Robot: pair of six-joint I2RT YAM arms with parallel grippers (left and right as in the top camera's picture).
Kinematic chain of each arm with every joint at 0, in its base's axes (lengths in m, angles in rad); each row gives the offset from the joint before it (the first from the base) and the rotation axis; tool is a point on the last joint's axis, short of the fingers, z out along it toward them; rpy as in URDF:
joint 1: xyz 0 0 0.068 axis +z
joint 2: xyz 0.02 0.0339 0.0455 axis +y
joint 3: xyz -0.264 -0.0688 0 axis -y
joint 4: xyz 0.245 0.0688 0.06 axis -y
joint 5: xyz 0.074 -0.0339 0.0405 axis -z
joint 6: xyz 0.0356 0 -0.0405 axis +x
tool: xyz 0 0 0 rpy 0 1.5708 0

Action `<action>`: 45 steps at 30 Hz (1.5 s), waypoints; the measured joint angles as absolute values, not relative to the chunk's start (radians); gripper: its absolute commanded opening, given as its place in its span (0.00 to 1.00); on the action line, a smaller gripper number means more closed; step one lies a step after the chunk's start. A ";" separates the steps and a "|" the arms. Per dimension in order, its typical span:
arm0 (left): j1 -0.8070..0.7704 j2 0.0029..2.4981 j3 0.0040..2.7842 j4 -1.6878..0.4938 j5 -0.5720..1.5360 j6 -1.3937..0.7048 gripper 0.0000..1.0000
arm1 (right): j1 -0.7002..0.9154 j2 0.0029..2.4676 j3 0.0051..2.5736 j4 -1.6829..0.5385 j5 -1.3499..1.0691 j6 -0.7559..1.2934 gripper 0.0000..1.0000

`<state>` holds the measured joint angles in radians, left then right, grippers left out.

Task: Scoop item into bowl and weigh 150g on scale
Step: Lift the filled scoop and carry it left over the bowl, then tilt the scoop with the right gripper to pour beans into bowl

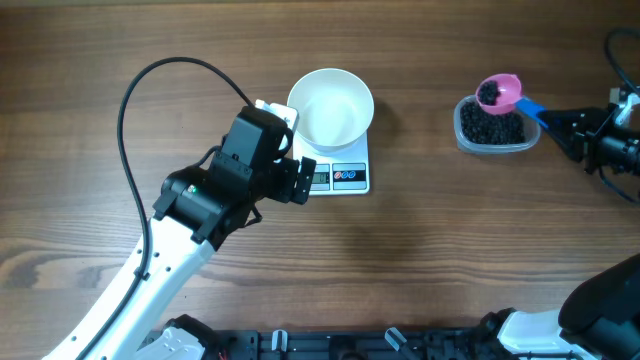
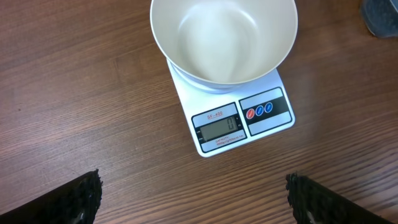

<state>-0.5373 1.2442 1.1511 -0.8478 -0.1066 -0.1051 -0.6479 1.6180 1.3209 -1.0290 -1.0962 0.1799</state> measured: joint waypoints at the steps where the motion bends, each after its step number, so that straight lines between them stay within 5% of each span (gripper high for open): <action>1: -0.537 1.244 1.151 -0.848 -0.107 -0.105 1.00 | -0.644 1.618 1.321 -1.032 -1.107 0.179 0.04; 12: -0.537 1.244 1.151 -0.847 -0.107 -0.105 1.00 | -0.439 1.618 1.321 -1.003 -1.187 0.156 0.04; 24: -0.537 1.244 1.151 -0.848 -0.107 -0.105 1.00 | -0.120 1.620 1.319 -0.674 -1.180 0.210 0.04; 45: -0.537 1.244 1.151 -0.847 -0.107 -0.105 1.00 | 0.245 1.620 1.319 -0.534 -0.498 -0.036 0.04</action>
